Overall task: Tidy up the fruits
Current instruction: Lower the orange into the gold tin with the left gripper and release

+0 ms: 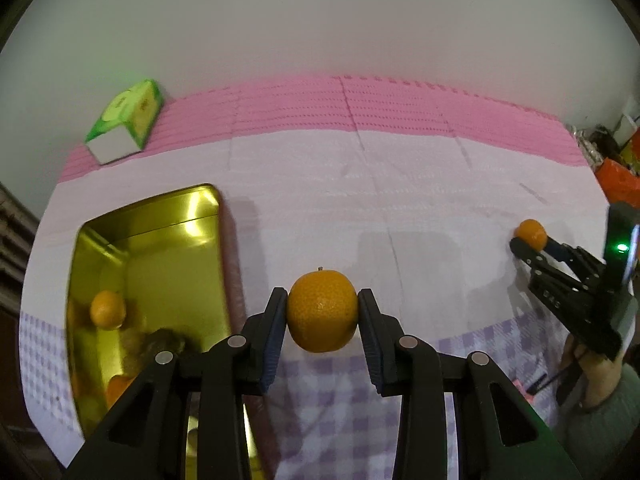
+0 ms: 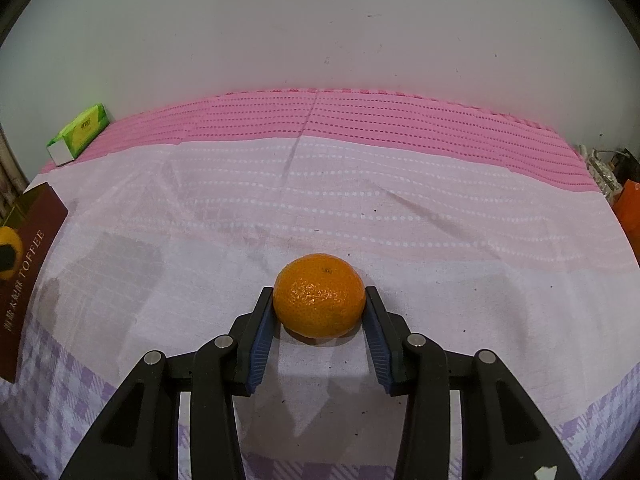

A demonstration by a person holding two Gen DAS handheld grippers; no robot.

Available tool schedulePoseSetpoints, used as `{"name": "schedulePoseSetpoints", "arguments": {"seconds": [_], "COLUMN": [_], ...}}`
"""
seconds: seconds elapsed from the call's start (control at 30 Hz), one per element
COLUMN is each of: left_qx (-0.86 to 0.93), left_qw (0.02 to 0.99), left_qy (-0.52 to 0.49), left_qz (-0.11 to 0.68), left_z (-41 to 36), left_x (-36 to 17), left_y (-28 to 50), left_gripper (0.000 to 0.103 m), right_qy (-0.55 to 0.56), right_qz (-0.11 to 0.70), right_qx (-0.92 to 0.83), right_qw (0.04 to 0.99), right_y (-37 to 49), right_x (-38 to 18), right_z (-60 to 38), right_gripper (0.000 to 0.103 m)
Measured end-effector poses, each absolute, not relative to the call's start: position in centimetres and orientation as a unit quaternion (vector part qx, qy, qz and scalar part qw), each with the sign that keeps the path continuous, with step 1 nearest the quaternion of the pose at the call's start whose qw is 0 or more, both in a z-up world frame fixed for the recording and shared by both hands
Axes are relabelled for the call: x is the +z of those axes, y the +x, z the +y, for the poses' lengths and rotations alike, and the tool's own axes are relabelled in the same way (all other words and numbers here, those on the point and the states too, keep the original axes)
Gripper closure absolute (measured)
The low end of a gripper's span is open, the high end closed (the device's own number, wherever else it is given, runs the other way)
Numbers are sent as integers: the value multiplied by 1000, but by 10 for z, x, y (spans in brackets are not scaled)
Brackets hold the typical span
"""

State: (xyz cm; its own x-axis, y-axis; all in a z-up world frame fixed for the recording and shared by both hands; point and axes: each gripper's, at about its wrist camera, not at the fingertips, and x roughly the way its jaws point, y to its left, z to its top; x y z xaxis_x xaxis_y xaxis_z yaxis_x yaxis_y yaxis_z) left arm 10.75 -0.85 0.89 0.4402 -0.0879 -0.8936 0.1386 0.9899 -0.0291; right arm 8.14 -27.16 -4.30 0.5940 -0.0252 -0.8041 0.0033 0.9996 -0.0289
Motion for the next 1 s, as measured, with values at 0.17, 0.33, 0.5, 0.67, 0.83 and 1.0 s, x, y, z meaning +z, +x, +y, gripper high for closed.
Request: {"name": "schedulePoseSetpoints", "arguments": {"seconds": [0.17,0.33,0.5,0.67,0.83,1.0], "left_qx": [-52,-28,-7,16,30,31], "left_qw": [854,851,846,840,834,829], "left_qy": [20,9,7,-4,-11,-14], "left_qz": [517,524,533,542,550,559], "left_z": [14,43,66,92,108,113], "left_x": [24,25,18,10,2,-7], "left_y": [87,69,52,40,30,23], "left_gripper": [66,66,66,66,66,66], "right_qy": [-14,-15,-16,-19,-21,-25], "right_qz": [451,450,450,451,450,450], "right_qx": [-9,-10,-10,-11,-12,-13], "right_qw": [893,893,893,893,893,893], "right_y": [81,81,81,81,82,81], "right_x": [-43,-43,-44,-44,-44,-44], "right_z": [-271,-271,-271,-271,-271,-270], "right_gripper": [63,63,63,63,63,63]}}
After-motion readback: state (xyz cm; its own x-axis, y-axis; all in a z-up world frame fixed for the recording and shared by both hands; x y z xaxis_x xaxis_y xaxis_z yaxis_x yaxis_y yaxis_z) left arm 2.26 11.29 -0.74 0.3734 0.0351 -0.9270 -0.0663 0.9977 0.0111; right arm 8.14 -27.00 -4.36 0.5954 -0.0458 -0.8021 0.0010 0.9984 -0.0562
